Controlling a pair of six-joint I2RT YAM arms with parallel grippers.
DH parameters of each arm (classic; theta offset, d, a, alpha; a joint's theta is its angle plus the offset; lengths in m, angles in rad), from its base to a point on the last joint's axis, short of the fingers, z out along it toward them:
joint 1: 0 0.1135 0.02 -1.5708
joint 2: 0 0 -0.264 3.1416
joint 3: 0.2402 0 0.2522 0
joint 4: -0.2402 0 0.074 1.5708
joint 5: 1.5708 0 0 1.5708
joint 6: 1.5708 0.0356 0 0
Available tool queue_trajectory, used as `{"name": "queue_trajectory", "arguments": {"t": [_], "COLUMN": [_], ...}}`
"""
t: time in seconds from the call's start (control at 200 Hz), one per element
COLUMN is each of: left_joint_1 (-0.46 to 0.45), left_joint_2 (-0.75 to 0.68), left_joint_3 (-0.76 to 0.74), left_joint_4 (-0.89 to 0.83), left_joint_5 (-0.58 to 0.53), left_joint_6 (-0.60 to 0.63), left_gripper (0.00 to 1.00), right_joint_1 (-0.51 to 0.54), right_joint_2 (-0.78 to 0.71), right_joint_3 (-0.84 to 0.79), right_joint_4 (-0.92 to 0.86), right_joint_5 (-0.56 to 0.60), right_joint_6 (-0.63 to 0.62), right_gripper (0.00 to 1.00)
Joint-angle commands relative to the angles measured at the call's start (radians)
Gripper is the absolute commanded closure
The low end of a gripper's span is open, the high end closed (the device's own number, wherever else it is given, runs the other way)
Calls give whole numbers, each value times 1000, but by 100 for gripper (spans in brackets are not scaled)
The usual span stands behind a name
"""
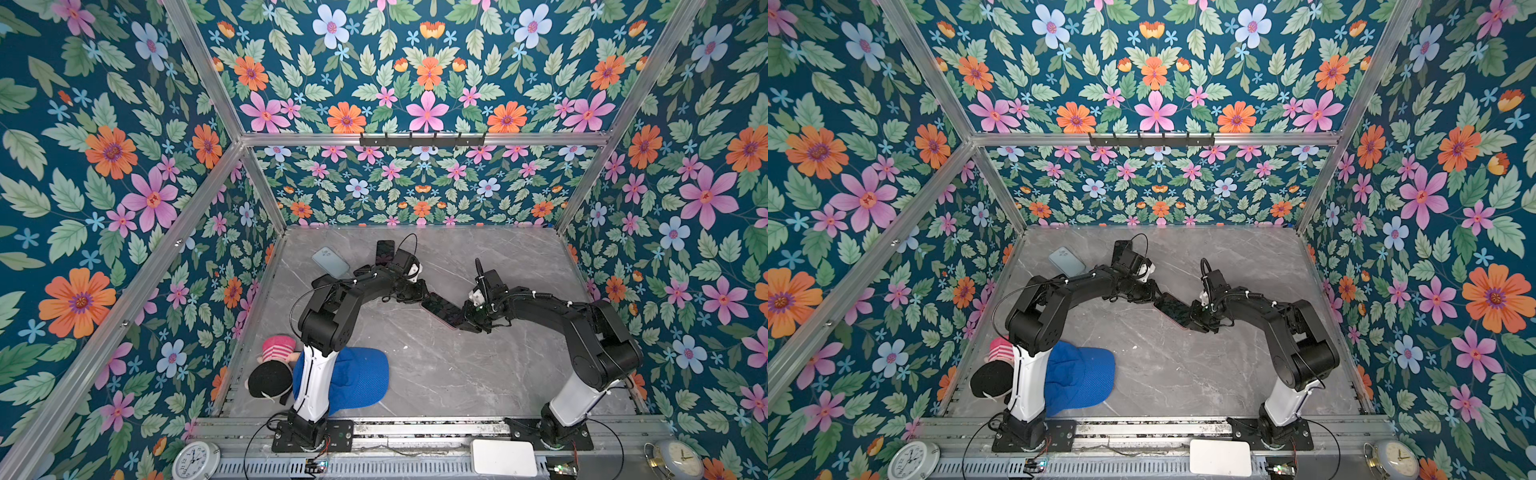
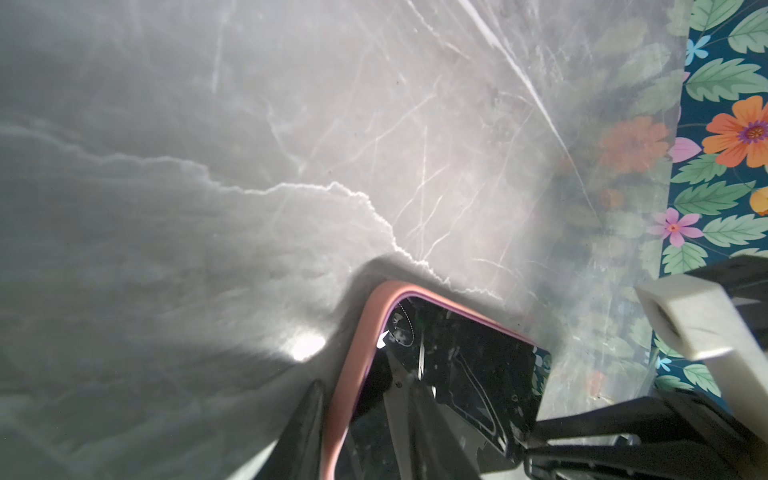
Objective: Put the phone into the phone case
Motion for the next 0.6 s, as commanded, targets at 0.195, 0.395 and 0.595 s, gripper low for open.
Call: {"name": "queue_trajectory", "arguments": {"t": [0.195,0.395,0.595], "left_joint_1": [-12,-17,-16], "left_joint_2": [0,-7,-15], "left_joint_3": [-15,-21,-31], "left_joint_4": [-43,-37,-36], "left_joint_5": [3,4,-3], "left_joint_6": [-4,-7,-4], "left_gripper": [67,67,65], "right_joint_1": [18,34,42], "right_joint_2": [18,40,46], "right_joint_3": [29,50,55], "right_joint_4": [24,28,26], "right_joint_5": [-20,-21,-20], "right_joint_6": [14,21,24], "right_gripper": [84,85,85]}}
